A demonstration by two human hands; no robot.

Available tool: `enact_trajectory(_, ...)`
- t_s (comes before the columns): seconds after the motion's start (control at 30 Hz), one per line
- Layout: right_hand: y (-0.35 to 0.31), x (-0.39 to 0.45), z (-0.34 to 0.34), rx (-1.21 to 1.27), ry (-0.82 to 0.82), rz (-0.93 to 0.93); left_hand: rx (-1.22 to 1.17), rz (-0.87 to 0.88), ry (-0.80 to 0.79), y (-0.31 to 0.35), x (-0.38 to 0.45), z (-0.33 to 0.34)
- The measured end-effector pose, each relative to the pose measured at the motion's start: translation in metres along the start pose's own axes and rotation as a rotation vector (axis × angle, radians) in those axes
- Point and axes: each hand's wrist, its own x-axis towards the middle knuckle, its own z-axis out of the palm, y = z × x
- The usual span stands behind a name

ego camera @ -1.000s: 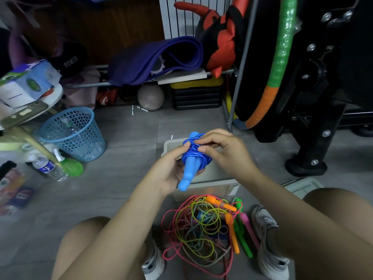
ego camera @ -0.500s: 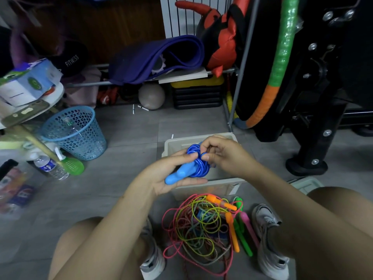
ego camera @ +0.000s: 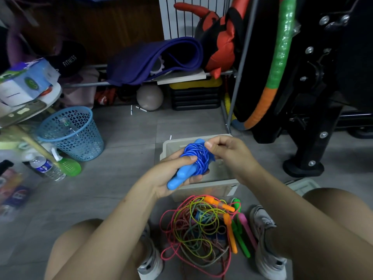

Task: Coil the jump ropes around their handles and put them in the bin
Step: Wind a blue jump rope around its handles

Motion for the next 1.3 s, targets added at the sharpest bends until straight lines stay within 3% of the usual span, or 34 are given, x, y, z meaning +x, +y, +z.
enact_trajectory(0.13, -0.004, 0.001, -0.001, -0.034, -0.071, -0.021, -0.036, 0.004, -0.014, -0.006, 0.000, 0.002)
enact_trajectory(0.33, -0.003, -0.002, -0.009, -0.048, 0.036, 0.018, -0.154, -0.015, 0.078, -0.006, 0.008, -0.004)
enact_trajectory(0.47, 0.008, -0.002, -0.010, -0.193, 0.050, -0.007, -0.168, 0.001, 0.055, -0.007, 0.009, -0.002)
enact_trajectory(0.6, 0.013, -0.004, -0.005, -0.026, -0.107, 0.060, -0.165, -0.029, 0.085, -0.009, 0.009, 0.000)
enact_trajectory(0.7, 0.014, -0.004, -0.004, 0.080, -0.179, 0.038, -0.047, 0.030, 0.077, -0.011, 0.012, -0.004)
enact_trajectory(0.87, 0.014, -0.006, -0.002, 0.130, -0.059, 0.015, 0.236, 0.077, 0.149, -0.012, 0.014, -0.008)
enact_trajectory(1.0, 0.018, -0.003, 0.000, 0.100, 0.002, 0.030, 0.216, 0.158, 0.311, -0.015, 0.018, -0.009)
enact_trajectory(1.1, 0.023, 0.000, 0.003, 0.112, -0.061, 0.048, 0.241, 0.257, 0.382, -0.015, 0.014, -0.007)
enact_trajectory(1.3, 0.026, 0.002, 0.012, 0.223, -0.067, 0.138, 0.400, 0.356, 0.369, -0.016, 0.008, -0.011)
